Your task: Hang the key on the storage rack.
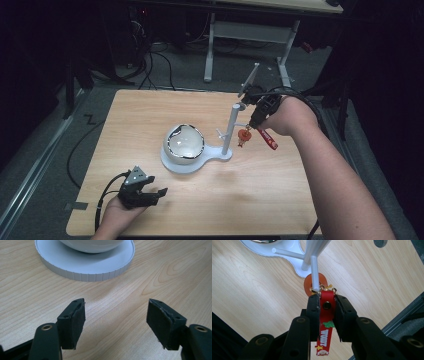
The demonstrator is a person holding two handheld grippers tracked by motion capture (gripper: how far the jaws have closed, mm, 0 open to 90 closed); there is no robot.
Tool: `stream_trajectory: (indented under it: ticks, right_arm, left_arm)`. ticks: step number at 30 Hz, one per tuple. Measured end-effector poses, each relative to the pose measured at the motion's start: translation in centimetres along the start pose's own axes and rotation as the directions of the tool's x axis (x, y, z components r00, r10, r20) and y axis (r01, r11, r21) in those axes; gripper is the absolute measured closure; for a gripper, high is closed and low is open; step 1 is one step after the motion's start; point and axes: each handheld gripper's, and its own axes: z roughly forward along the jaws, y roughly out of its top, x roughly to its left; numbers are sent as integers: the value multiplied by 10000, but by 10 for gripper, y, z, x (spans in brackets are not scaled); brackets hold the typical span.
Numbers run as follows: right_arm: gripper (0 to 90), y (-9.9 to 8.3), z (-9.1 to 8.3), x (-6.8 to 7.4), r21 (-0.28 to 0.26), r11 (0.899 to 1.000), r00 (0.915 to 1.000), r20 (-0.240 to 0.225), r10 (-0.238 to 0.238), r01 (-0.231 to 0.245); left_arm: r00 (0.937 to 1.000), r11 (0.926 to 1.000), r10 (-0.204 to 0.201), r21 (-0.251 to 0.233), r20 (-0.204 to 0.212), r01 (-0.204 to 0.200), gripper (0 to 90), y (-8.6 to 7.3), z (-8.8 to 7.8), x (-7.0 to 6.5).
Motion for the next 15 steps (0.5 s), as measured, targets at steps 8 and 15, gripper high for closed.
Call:
stream_trajectory:
  ticks: [8, 15]
  right_arm:
    - [735, 9, 7, 2, 137, 9997, 9998, 102, -189, 188]
    - [717, 10, -3, 3, -76, 9998, 9993, 324, -165, 168]
  left_arm:
    - [10000, 10000, -39, -17, -8, 39, 318, 0, -1, 1]
    - [10000, 10000, -54, -10, -2, 54, 318, 0, -1, 1]
